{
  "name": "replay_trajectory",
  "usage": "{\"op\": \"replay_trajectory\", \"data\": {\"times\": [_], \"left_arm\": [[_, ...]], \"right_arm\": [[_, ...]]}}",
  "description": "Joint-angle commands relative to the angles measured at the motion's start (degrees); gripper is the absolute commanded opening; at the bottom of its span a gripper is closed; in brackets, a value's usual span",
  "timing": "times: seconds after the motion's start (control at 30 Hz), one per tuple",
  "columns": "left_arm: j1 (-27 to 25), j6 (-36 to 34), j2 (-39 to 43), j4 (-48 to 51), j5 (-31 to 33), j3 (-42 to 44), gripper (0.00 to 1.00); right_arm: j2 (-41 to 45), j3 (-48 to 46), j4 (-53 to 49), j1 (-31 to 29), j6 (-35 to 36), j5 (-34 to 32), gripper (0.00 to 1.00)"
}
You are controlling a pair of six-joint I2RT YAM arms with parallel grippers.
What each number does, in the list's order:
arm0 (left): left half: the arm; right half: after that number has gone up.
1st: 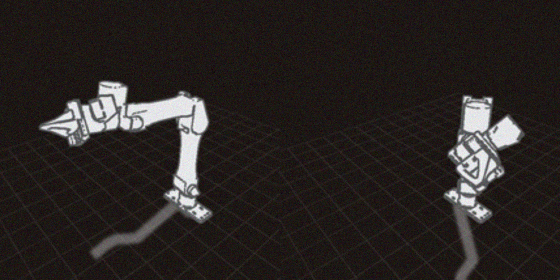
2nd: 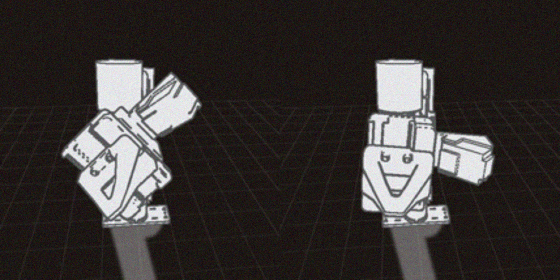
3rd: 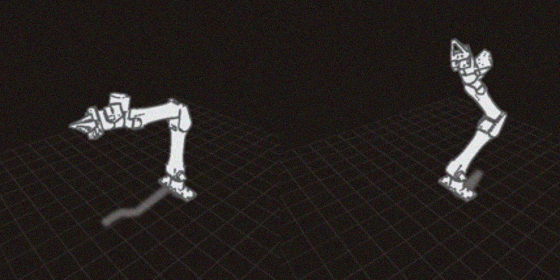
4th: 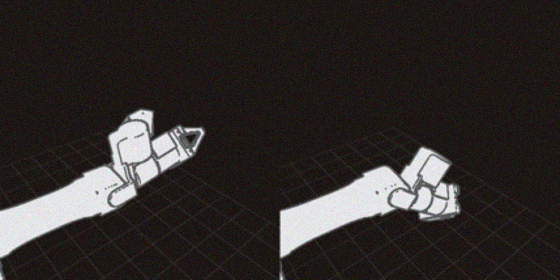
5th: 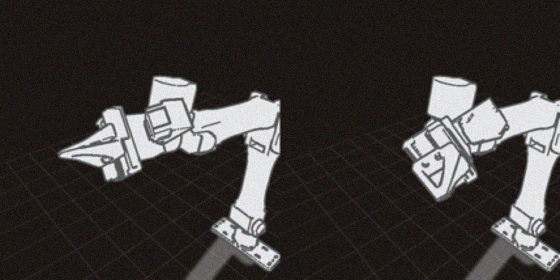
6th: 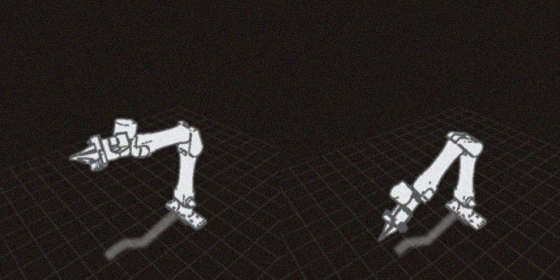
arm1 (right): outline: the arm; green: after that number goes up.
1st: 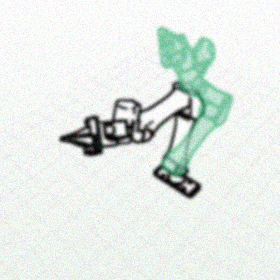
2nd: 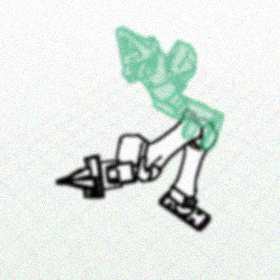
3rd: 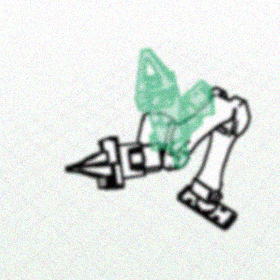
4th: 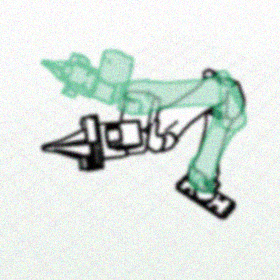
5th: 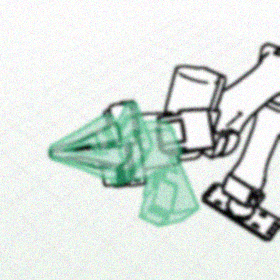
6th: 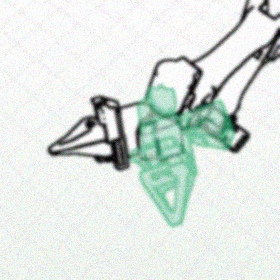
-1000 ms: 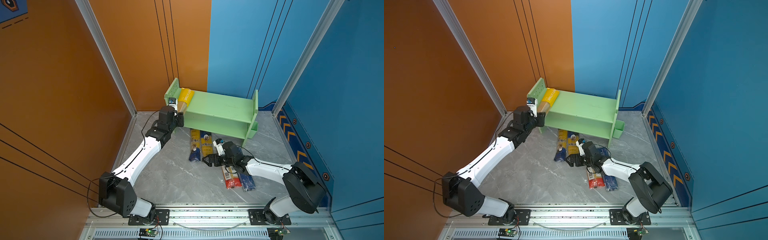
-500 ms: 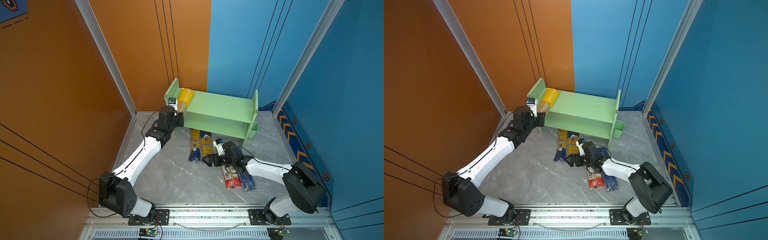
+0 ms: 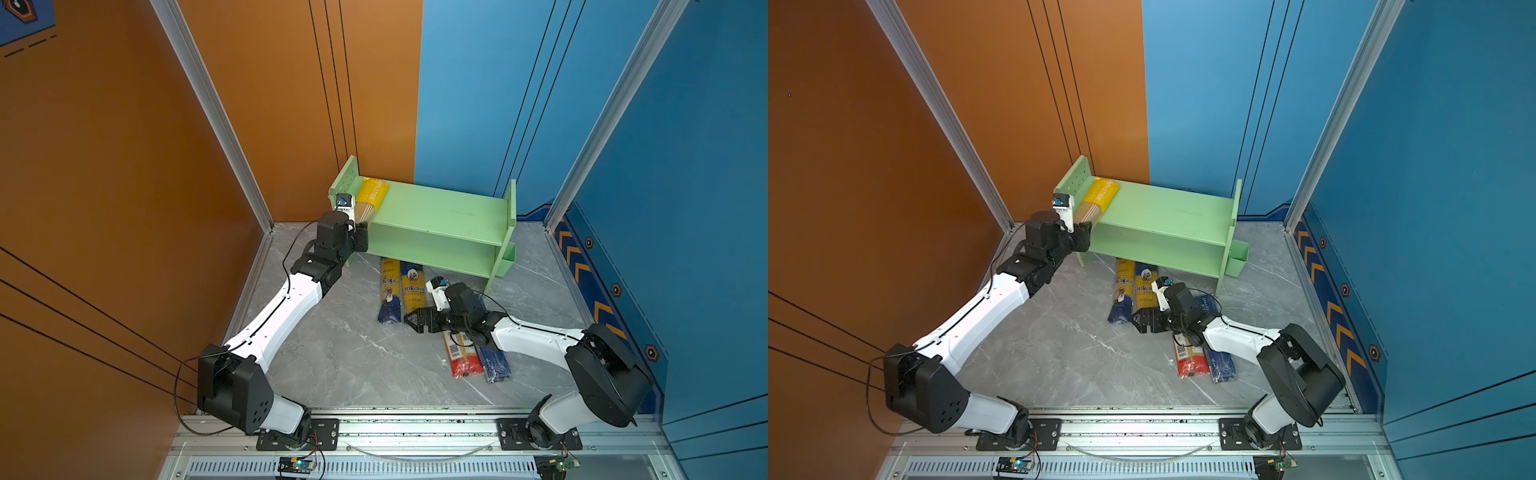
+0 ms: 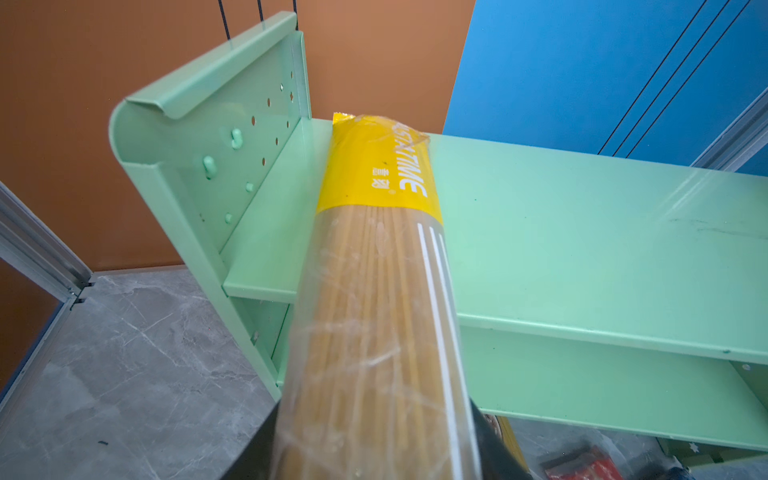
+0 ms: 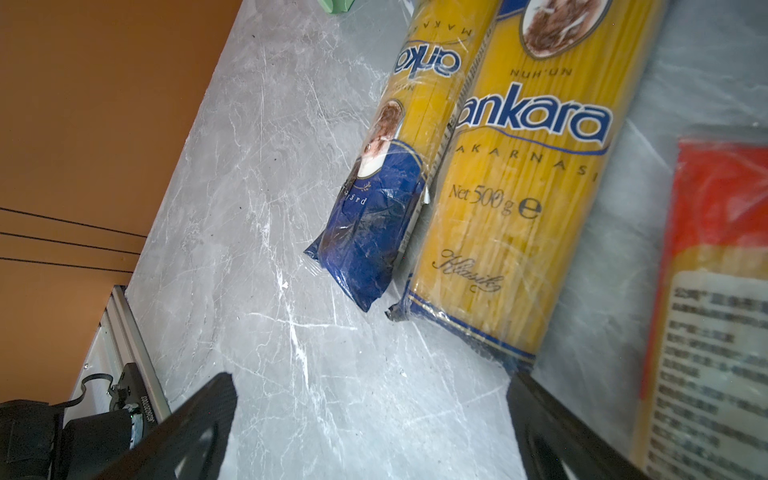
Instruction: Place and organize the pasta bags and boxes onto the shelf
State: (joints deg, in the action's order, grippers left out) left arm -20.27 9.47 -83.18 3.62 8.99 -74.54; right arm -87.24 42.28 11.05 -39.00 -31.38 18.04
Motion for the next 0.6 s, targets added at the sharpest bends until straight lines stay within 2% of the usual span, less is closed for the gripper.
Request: {"op": "replay_trajectory", "data": {"times": [0.0, 0.57], "left_arm": [[0.15, -0.14, 0.80, -7.46, 0.71, -3.33, 0.53], [0.06, 0.19, -1.02, -7.65, 0.10, -3.50, 0.56]], "right_arm": [[-0.38, -0.84, 1.20, -0.07, 0.64, 1.12, 1.00], [-0.12, -1.32, 1.26, -0.03, 0.53, 1.12, 1.00]]}}
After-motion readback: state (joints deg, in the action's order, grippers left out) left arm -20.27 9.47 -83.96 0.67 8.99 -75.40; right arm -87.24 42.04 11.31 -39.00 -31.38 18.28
